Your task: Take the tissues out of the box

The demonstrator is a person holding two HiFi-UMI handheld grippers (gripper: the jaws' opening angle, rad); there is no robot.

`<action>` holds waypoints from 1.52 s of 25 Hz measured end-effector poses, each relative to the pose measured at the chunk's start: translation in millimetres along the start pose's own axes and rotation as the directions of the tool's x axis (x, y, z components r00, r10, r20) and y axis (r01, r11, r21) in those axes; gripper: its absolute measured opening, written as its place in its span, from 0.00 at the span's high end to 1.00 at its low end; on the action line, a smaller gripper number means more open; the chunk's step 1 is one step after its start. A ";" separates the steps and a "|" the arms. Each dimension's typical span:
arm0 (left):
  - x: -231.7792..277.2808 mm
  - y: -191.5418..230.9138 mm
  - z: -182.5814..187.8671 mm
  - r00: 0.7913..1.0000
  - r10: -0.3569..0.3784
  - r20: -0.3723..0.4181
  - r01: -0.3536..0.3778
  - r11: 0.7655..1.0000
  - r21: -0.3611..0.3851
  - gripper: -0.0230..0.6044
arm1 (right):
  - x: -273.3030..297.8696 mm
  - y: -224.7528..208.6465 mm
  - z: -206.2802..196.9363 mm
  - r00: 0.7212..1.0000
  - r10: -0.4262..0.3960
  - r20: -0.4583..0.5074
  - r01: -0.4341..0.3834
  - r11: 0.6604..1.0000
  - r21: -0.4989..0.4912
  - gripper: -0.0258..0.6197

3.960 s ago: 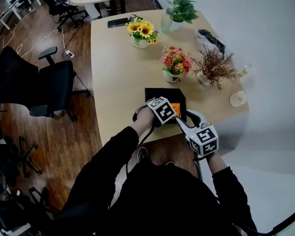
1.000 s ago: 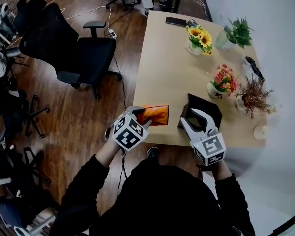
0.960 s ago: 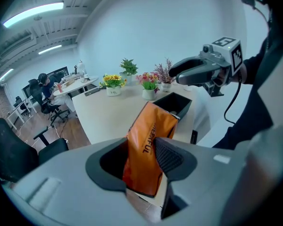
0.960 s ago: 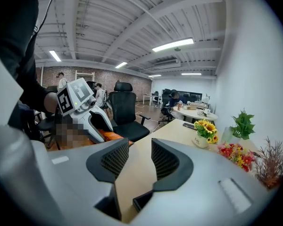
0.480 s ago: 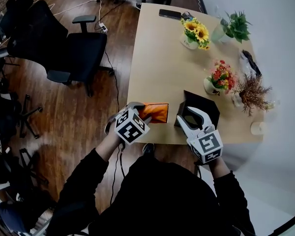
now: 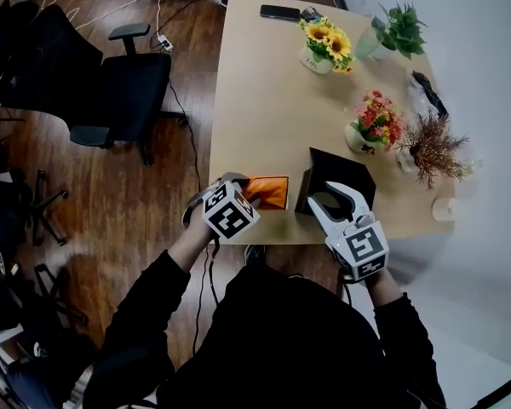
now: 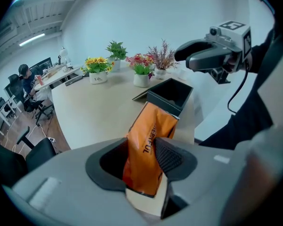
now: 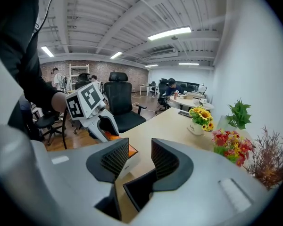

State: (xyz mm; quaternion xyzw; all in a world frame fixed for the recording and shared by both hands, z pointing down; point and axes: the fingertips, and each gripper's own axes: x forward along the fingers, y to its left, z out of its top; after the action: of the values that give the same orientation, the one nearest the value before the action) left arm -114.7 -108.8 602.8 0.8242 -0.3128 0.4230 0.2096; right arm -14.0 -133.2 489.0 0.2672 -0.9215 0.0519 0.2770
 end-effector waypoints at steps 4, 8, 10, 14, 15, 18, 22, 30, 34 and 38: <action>1.9 -1.9 4.5 1.000 0.000 -0.017 0.001 1.000 0.014 0.70 | -4.6 -3.1 -5.7 1.000 -0.006 0.010 0.006 1.000 0.022 0.72; 10.0 -3.6 6.5 1.000 -0.005 -0.011 0.005 1.000 0.000 0.70 | -9.8 -2.4 -12.2 1.000 -0.005 0.016 0.005 0.999 0.042 0.72; 15.6 -4.3 4.1 1.000 -0.010 -0.011 0.010 1.000 -0.009 0.70 | -12.0 -1.7 -14.5 1.000 -0.009 0.022 0.008 0.999 0.049 0.72; 26.2 -5.0 -7.7 0.999 -0.007 -0.035 0.007 1.000 -0.012 0.70 | -17.2 0.1 -21.0 1.000 -0.017 0.022 0.016 0.998 0.063 0.72; 27.6 -4.8 -10.0 0.999 -0.005 -0.036 0.005 1.000 -0.016 0.70 | -19.0 0.3 -23.3 1.000 -0.020 0.020 0.019 0.998 0.067 0.72; 29.6 -1.9 -11.8 1.000 -0.005 -0.019 0.005 1.000 -0.031 0.70 | -23.2 0.6 -28.7 0.999 -0.030 0.015 0.029 0.997 0.078 0.72; 31.9 2.0 -13.5 1.000 -0.023 0.004 0.024 0.997 -0.070 0.66 | -23.5 3.1 -30.8 0.999 -0.037 0.015 0.035 0.996 0.083 0.72; 19.1 9.0 -10.7 0.986 -0.028 0.163 0.061 0.978 -0.198 0.51 | -19.3 16.8 -28.5 1.000 -0.018 0.011 0.017 0.996 0.089 0.72; -24.3 25.5 1.6 0.952 0.090 0.294 0.002 0.955 -0.298 0.51 | -19.1 16.0 -21.5 0.999 -0.022 0.024 0.020 0.996 0.084 0.73; -76.5 24.3 22.7 0.876 0.185 0.444 -0.011 0.930 -0.367 0.51 | -19.3 12.7 -9.2 0.998 -0.029 0.049 0.025 0.996 0.086 0.73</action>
State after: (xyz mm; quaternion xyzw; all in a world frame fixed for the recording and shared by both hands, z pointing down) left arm -152.8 -114.3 528.8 0.8336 -0.4671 0.1569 0.2496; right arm -2.6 -111.2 487.1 0.2925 -0.9214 0.0808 0.2430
